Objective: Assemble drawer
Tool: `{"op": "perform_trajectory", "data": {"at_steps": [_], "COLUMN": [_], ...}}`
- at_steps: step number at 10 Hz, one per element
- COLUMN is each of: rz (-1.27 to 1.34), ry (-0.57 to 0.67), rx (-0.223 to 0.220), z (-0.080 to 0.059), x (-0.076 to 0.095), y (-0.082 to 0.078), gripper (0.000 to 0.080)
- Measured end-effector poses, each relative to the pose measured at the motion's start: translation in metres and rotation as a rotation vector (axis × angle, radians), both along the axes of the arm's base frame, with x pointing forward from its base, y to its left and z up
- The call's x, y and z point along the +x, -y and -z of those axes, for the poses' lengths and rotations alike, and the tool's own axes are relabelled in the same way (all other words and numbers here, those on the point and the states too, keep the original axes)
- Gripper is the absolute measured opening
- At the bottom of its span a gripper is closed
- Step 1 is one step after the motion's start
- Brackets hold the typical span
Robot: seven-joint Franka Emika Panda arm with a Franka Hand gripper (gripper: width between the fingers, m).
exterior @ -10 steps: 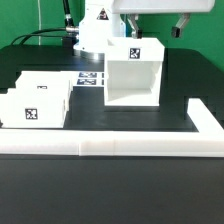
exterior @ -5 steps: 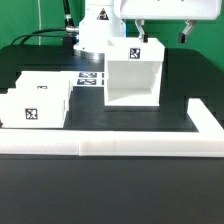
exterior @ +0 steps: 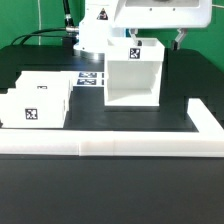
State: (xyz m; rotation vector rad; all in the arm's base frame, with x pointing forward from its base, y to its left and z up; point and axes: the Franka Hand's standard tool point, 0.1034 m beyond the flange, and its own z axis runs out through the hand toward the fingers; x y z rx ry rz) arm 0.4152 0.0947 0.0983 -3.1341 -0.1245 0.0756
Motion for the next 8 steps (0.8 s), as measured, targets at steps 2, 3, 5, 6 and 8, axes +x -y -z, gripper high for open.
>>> {"op": "perform_trajectory", "data": {"at_steps": [2,3,5,6,8], "rz": [0.005,0.019,0.023,0.023,0.023], "ry": [-0.002,-0.002,-0.002,-0.002,-0.002], "rx": [0.002,0.008,0.01,0.01,0.01], "z": [0.0007,-0.0001,0.0,0.0,0.0], "x": [0.0006,0.0019,0.0018,0.0018,0.0019], "y": [0.0,-0.0003,-0.0006,-0.0007,-0.0007], "gripper": [0.0514,0.0514,0.0199,0.0076,0.0036]}}
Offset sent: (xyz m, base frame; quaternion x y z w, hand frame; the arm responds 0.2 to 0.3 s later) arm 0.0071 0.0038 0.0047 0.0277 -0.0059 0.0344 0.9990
